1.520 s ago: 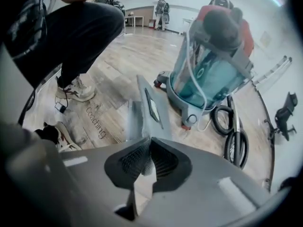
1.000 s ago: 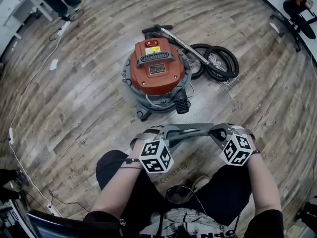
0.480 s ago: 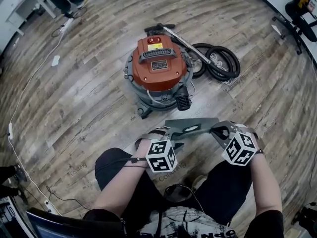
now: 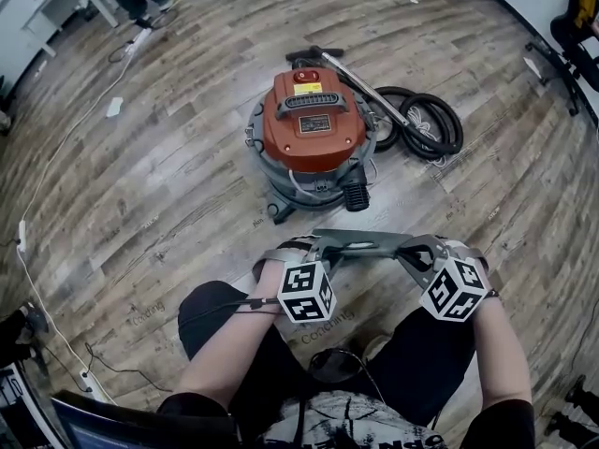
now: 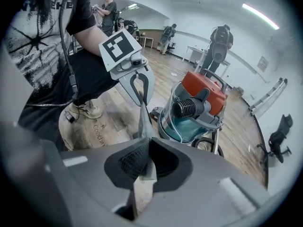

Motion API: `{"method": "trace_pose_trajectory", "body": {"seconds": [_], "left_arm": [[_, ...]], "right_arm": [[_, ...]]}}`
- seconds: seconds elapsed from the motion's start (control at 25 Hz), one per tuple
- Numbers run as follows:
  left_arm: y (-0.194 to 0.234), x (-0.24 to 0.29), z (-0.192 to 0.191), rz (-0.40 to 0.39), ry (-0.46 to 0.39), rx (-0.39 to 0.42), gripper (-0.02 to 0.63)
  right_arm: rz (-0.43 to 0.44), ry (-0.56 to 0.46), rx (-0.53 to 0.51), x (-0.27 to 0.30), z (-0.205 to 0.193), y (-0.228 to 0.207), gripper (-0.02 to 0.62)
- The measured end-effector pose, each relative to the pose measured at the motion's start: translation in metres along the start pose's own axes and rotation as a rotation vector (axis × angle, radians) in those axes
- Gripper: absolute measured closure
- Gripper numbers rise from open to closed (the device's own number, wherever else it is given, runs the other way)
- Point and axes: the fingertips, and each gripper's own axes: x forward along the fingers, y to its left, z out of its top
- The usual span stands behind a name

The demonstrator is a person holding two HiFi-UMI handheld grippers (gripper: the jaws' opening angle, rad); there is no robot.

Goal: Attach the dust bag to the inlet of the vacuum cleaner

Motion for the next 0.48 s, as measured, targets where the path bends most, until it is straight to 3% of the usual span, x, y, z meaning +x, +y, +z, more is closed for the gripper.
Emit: {"method": "trace_pose_trajectory", "body": {"seconds": [0.16, 0.24, 0.32, 0.48], "left_arm": [[0.019, -0.009, 0.001, 0.007, 0.021, -0.007, 0.58], [0.024, -0.013, 0.004, 0.004, 0.034, 0.026, 0.58], [0.027, -0.015, 0.008, -0.002, 0.043, 0.051, 0.58], [0.028, -0.016, 0.017, -0.014, 0.049, 0.083, 0.58]], "right_arm": [[-0.034, 0.019, -0.014, 0.006, 0.004, -0.008, 0.555], [-0.015, 0.013, -0.004, 0.005, 0.009, -0.007, 0.448], [0.001, 0.006, -0.007, 0.006, 0.018, -0.008, 0.395], [0.003, 0.032, -0.043, 0.021, 0.03, -0.008, 0.383]]}}
